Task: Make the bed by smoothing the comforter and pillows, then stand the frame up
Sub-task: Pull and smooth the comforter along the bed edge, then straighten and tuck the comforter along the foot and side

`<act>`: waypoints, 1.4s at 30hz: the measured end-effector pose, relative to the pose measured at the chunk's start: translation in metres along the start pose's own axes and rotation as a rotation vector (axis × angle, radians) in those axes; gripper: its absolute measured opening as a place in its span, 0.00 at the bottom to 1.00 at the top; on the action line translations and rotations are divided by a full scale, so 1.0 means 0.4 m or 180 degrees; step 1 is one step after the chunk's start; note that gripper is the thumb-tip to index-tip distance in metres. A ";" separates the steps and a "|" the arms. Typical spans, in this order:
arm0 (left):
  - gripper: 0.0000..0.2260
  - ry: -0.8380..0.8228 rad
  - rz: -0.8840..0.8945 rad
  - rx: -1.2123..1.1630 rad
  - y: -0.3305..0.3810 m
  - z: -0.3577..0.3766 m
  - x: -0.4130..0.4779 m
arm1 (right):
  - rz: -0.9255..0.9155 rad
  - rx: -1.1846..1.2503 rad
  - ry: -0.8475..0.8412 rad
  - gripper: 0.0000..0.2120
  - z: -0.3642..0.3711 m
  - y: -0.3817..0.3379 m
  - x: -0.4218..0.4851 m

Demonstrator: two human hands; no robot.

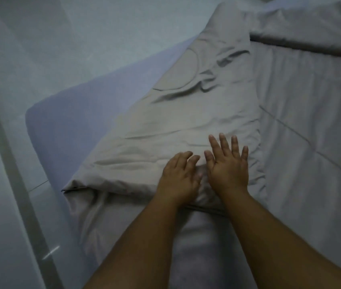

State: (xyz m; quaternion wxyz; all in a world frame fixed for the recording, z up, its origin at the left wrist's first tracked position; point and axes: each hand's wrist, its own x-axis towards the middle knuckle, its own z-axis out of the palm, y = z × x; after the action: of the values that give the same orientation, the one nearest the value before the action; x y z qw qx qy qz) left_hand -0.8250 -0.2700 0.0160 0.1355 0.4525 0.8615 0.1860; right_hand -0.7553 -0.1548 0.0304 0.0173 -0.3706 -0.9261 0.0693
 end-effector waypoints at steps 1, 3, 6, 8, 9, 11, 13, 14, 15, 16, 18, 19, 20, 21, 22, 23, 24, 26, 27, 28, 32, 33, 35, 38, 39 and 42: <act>0.30 -0.0227 0.0217 0.0166 0.026 0.020 0.016 | 0.0133 0.0009 -0.0009 0.27 0.000 0.039 0.001; 0.30 -0.0700 0.0530 0.0379 0.059 0.074 0.042 | 0.0317 -0.0017 -0.0103 0.25 0.001 0.106 -0.001; 0.31 -0.0597 0.0735 0.0427 0.100 0.125 0.079 | 0.0567 0.0033 -0.0108 0.24 0.005 0.179 -0.008; 0.33 -0.0640 0.0733 0.0441 0.115 0.133 0.110 | 0.0729 0.0024 -0.0100 0.24 0.011 0.209 -0.006; 0.32 -0.0720 0.0712 0.0445 0.115 0.135 0.128 | 0.0811 0.0004 -0.0124 0.24 0.012 0.217 -0.002; 0.28 -0.0735 0.0781 0.0418 0.111 0.128 0.172 | 0.0977 -0.0002 -0.0153 0.25 0.015 0.219 0.012; 0.27 -0.0693 0.0946 0.0403 0.093 0.117 0.217 | 0.1133 -0.0010 -0.0158 0.25 0.016 0.202 0.033; 0.27 -0.0700 0.1009 0.0373 0.083 0.108 0.239 | 0.1218 -0.0020 -0.0155 0.25 0.018 0.187 0.045; 0.27 -0.0725 0.1083 0.0365 0.071 0.100 0.264 | 0.1318 -0.0025 -0.0141 0.25 0.022 0.171 0.060; 0.27 -0.0769 0.1183 0.0383 0.057 0.092 0.290 | 0.1428 -0.0019 -0.0125 0.25 0.026 0.152 0.076; 0.27 -0.0874 0.1411 0.0450 0.024 0.067 0.334 | 0.1639 0.0016 -0.0067 0.25 0.036 0.109 0.109; 0.27 -0.0924 0.1529 0.0484 0.006 0.053 0.352 | 0.1743 0.0037 0.0004 0.26 0.041 0.087 0.123; 0.27 -0.0983 0.1651 0.0527 -0.011 0.037 0.370 | 0.1842 0.0050 0.0091 0.28 0.043 0.064 0.134; 0.27 -0.1034 0.1771 0.0579 -0.028 0.020 0.386 | 0.1920 0.0048 0.0156 0.30 0.043 0.041 0.141; 0.27 -0.1073 0.1889 0.0635 -0.042 0.000 0.402 | 0.1975 0.0033 0.0192 0.32 0.040 0.022 0.147; 0.27 -0.1121 0.1986 0.0687 -0.050 -0.021 0.416 | 0.2025 0.0029 0.0198 0.32 0.036 0.005 0.153; 0.26 -0.1188 0.2054 0.0726 -0.055 -0.041 0.429 | 0.2080 0.0047 0.0195 0.32 0.029 -0.009 0.157; 0.26 -0.1245 0.2147 0.0789 -0.050 -0.075 0.451 | 0.2244 0.0142 0.0241 0.33 0.013 -0.026 0.170; 0.26 -0.1220 0.2205 0.0812 -0.045 -0.087 0.460 | 0.2325 0.0193 0.0281 0.33 0.007 -0.029 0.177; 0.26 -0.1199 0.2253 0.0818 -0.040 -0.094 0.468 | 0.2372 0.0223 0.0299 0.34 0.003 -0.032 0.184; 0.25 -0.1223 0.2308 0.0804 -0.033 -0.105 0.502 | 0.2430 0.0281 0.0382 0.34 0.008 -0.027 0.216; 0.26 -0.1255 0.2333 0.0832 -0.035 -0.103 0.511 | 0.2482 0.0297 0.0423 0.34 0.012 -0.025 0.222; 0.26 -0.1284 0.2419 0.0890 -0.041 -0.097 0.525 | 0.2650 0.0296 0.0501 0.33 0.023 -0.027 0.229; 0.26 -0.1354 0.2674 0.0952 -0.053 -0.096 0.548 | 0.2902 0.0238 0.0505 0.32 0.046 -0.048 0.234; 0.26 -0.1371 0.2766 0.0940 -0.060 -0.097 0.559 | 0.2985 0.0236 0.0523 0.32 0.053 -0.062 0.239; 0.27 -0.1459 0.2917 0.0862 -0.110 -0.106 0.592 | 0.3248 0.0229 0.0568 0.31 0.075 -0.122 0.269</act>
State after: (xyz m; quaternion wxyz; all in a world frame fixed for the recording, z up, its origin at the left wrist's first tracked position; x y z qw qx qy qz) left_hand -1.0055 -0.1048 0.0191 0.1655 0.8251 0.5401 0.0096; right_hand -0.8693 -0.1191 0.0055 0.0730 -0.7785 -0.6195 0.0688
